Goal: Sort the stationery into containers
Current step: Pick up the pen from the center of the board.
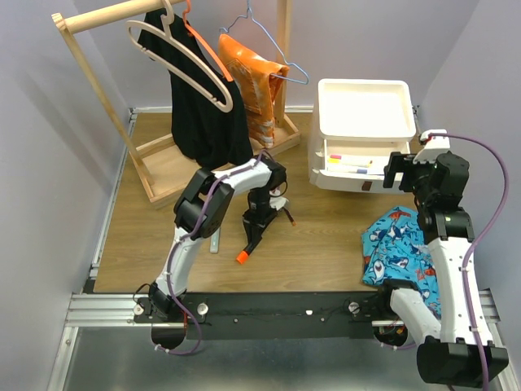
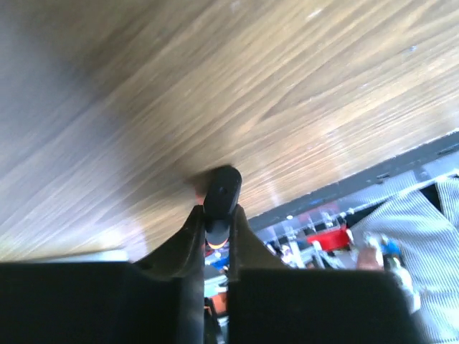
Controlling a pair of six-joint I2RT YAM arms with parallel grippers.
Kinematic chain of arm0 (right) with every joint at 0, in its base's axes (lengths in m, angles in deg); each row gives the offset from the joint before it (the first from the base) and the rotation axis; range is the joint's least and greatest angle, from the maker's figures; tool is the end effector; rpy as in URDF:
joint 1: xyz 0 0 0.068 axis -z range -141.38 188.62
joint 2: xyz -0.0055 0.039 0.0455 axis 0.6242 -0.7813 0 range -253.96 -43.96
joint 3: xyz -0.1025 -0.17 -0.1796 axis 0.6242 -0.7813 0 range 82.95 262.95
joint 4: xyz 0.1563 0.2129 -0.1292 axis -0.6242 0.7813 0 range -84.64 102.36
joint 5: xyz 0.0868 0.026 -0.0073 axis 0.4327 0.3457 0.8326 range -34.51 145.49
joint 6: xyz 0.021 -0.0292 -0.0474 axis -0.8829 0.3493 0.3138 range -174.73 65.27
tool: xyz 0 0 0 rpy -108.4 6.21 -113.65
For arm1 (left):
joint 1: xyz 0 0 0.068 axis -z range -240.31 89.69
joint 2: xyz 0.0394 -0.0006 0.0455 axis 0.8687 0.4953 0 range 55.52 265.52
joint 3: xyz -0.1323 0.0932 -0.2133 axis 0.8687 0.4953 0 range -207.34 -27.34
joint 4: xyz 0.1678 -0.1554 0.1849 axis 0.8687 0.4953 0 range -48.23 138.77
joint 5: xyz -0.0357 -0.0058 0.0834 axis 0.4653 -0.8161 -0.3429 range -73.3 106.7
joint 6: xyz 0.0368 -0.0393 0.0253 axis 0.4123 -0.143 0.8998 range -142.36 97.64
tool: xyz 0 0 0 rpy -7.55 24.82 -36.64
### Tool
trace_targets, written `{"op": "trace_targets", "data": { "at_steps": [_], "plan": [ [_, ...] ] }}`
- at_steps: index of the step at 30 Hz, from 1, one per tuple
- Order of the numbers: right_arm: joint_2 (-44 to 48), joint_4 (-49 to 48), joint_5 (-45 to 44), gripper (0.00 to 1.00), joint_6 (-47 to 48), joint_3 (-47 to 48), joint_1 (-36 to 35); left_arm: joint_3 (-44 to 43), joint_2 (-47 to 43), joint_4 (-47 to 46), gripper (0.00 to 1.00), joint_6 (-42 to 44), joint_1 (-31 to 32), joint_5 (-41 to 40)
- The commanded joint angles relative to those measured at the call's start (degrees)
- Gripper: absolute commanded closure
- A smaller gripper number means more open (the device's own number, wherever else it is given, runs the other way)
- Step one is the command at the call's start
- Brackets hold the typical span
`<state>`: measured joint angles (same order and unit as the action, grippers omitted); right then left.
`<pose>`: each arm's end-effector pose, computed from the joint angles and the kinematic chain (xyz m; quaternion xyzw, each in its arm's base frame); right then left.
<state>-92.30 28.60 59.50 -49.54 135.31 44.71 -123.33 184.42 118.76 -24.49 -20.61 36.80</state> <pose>0.2326 -0.0217 0.3475 -0.0139 0.8149 -0.0285 0.5788 0.3065 -0.2738 0.1053 -0.2838 -0.9279 0.0998 0.2203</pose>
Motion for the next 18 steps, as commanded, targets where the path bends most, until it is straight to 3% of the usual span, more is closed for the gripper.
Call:
{"op": "trace_targets", "data": {
  "at_steps": [1, 5, 8, 13, 15, 16, 17, 18],
  "plan": [
    [1.0, 0.6, 0.5, 0.01, 0.3, 1.1, 0.4, 0.4, -5.2, -5.9, 1.00, 4.8, -2.2, 1.4],
    [1.3, -0.7, 0.1, 0.01, 0.3, 0.6, 0.4, -3.3, -13.7, -1.2, 1.00, 9.9, -4.5, 6.0],
    [1.8, -1.7, 0.2, 0.01, -0.5, -0.3, 0.4, -11.7, -17.4, 3.5, 1.00, 14.0, -5.1, 12.2],
    [2.4, -2.5, -0.4, 0.01, -0.8, -0.9, 0.9, -41.0, -15.7, 6.1, 1.00, 17.2, -5.2, 21.8],
    [2.4, -2.9, -0.6, 0.01, -0.9, -1.4, 0.9, -49.3, -15.3, 0.8, 1.00, 16.6, -5.1, 25.2],
    [2.3, -3.1, -0.6, 0.01, -1.2, -1.6, 0.9, -49.2, -16.1, -2.9, 1.00, 15.2, -5.1, 25.4],
    [1.9, -3.4, -0.4, 0.01, -1.5, -1.6, 1.0, -47.3, -17.6, -13.6, 1.00, 13.8, -5.2, 25.9],
    [1.7, -3.5, -0.2, 0.01, -1.8, -1.4, 1.1, -39.4, -21.2, -20.2, 1.00, 10.9, -5.1, 26.0]
  ]
}}
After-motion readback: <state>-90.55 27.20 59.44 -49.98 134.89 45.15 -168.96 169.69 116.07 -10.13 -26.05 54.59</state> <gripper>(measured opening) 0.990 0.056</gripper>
